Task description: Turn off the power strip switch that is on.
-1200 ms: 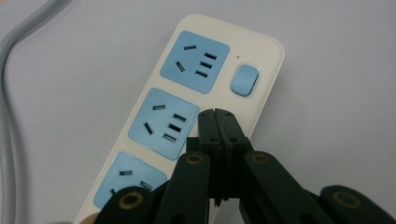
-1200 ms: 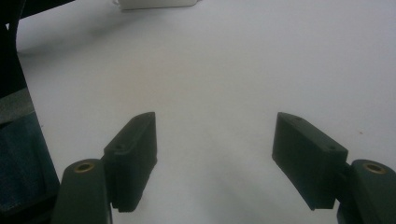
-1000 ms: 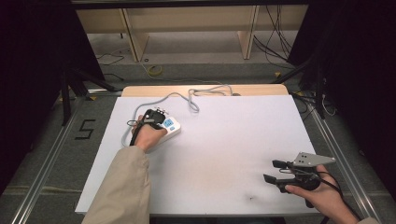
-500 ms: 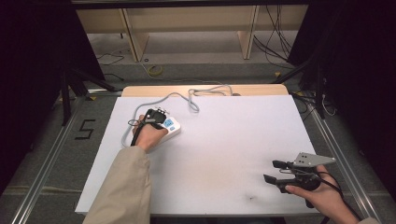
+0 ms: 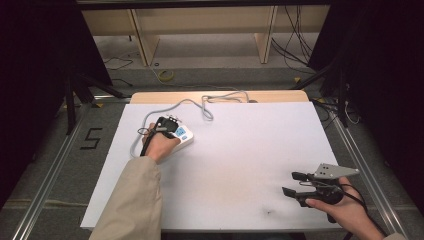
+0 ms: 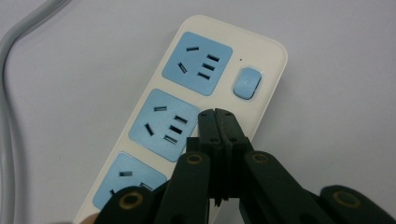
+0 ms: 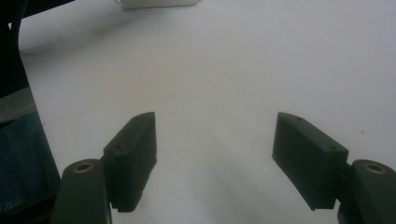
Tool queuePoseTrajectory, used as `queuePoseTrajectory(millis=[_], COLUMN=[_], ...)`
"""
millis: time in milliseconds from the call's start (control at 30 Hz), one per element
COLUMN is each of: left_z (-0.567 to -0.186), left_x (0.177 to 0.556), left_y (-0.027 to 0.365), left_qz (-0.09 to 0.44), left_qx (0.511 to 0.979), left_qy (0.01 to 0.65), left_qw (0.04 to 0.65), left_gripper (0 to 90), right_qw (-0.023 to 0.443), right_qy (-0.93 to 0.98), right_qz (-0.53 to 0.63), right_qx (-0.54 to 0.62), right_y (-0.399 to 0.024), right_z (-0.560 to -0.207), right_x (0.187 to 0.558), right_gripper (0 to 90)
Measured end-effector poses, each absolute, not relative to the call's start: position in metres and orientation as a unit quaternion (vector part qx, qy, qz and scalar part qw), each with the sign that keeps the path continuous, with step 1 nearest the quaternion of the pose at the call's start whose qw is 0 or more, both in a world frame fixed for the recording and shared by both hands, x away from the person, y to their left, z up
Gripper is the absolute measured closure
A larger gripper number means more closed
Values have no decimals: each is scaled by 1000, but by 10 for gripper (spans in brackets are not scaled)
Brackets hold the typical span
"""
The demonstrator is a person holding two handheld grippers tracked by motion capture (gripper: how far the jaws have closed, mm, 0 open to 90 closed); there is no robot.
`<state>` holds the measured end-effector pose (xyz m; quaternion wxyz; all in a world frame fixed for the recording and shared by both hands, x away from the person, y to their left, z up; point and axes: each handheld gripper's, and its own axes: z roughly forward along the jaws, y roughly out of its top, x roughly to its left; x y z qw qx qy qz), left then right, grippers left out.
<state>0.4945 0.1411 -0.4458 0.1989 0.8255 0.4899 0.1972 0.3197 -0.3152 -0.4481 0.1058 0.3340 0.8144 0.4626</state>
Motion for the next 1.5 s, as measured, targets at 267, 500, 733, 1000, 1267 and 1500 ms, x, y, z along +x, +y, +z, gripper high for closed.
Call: queuePoseTrajectory(millis=[267,500,733,1000,1267,1500], left_z=[-446,-446,-446,-446,-445,-445], left_x=[495,497,497,497,497,497], left_y=[140,139,139,140,141,140], left_qz=[198,194,194,193,190,189], left_qx=[827,830,830,830,829,828], left_qy=[490,487,488,487,490,492], left_qw=[193,188,188,190,192,192], left_gripper=[900,900,900,900,900,900], right_qw=[106,106,105,106,106,105], right_qy=[815,814,814,814,815,815], right_qz=[462,463,463,462,462,462], right_qx=[334,334,334,334,333,334], right_y=[-315,-315,-315,-315,-315,-315], right_z=[-448,-449,-449,-449,-449,-449], right_x=[320,320,320,320,320,320], right_gripper=[309,309,309,309,309,309])
